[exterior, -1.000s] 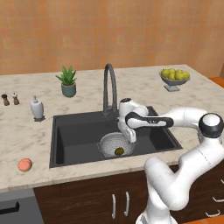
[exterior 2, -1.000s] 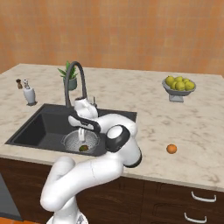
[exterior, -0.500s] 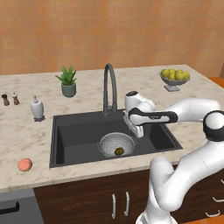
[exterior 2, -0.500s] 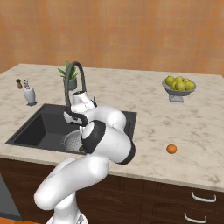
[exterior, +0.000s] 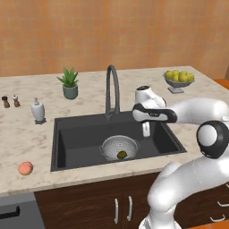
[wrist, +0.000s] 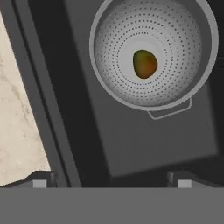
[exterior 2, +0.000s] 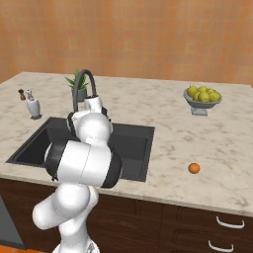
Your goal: Put the colander in the sink, put the mango, peach, tangerine in the colander, and turn on the sink faucet and pour water over the colander.
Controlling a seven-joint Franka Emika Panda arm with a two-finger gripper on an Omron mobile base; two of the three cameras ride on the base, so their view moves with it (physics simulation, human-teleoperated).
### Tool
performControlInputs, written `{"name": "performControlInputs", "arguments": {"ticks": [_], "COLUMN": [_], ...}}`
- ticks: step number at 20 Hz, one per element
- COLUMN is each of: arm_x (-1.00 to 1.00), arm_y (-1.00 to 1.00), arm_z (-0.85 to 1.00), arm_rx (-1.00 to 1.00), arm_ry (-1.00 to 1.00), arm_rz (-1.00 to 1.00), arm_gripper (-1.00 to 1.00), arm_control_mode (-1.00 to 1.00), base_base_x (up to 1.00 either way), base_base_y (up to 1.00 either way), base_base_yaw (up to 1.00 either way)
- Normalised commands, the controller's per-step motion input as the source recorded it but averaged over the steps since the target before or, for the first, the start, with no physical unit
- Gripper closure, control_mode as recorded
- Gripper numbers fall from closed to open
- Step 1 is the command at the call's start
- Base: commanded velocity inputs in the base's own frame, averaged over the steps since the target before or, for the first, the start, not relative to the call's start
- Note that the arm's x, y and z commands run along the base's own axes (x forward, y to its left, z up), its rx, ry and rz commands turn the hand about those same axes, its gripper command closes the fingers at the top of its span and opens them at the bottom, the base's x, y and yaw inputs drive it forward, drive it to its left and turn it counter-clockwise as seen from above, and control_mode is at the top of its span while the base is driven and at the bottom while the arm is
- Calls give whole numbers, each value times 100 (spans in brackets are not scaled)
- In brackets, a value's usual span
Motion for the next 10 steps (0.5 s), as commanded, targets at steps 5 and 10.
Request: {"name": "performControlInputs", "arguments": {"ticks": [5,10], "arm_x": [-38,-39], "arm_y": [-34,-45], "arm_z": [31,25], "arm_rx": [0,0], "arm_ry": [-7,-8], "arm_rz": [-57,-47], "arm_gripper": [-100,-100], "arm_control_mode": [-100,-100], "base_base_x": [0,0], "base_base_y": [0,0], "base_base_yaw": [0,0]}}
